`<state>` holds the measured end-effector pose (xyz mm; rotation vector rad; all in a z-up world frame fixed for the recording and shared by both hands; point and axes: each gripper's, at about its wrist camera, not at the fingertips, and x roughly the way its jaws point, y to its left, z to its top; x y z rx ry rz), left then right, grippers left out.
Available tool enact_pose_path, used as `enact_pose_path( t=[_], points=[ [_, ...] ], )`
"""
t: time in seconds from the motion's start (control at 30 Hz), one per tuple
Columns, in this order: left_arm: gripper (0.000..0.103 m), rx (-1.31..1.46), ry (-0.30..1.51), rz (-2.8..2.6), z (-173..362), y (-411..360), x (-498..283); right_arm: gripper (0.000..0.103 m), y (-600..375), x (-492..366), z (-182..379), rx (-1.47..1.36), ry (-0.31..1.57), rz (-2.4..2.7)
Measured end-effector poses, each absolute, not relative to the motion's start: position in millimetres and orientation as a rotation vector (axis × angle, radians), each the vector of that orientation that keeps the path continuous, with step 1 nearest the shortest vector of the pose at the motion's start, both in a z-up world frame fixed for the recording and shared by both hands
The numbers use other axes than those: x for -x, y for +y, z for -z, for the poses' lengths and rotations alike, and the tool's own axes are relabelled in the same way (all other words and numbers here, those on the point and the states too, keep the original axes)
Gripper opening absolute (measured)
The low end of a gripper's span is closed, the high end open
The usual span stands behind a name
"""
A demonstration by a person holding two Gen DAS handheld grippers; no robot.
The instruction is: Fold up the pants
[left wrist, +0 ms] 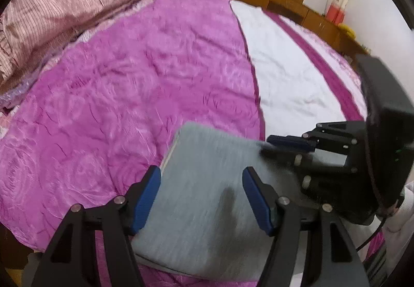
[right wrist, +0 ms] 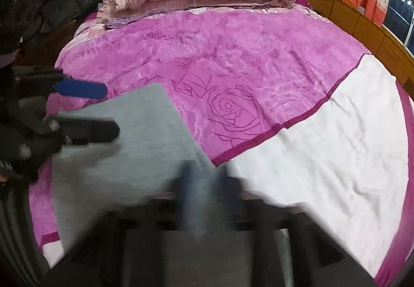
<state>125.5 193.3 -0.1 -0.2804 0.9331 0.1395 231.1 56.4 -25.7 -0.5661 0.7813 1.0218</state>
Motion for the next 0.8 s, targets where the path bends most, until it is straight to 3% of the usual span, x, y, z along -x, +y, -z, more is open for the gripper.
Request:
enact_pose_path(
  t=[0.37,0.63,0.7,0.77,0.8],
  points=[
    [0.069,0.214,0.909,-0.143,-3.8,171.6,-125.3,0.0,57.6,-235.0,9.1,0.479,0.703,-0.933],
    [0.069,0.162,0.854,-0.022,-16.6,83.5,-151.6,0.01,-61.6,-240.7,-39.4,0.417,0.781,-0.785],
    [0.054,0.12,0.849,0.008,-14.8,59.8,-154.5,0.01,-95.2,-238.0,-36.3,0.384,0.819,-0.732],
    [0.024,0.053,0.868,0.008,-9.2,45.1,-154.7,0.01,-125.1,-235.9,-28.4,0.313,0.877,-0.7],
    [0.021,0.051,0.873,0.007,-6.4,44.3,-154.0,0.01,-139.5,-234.8,-19.9,0.268,0.919,-0.688]
  ],
)
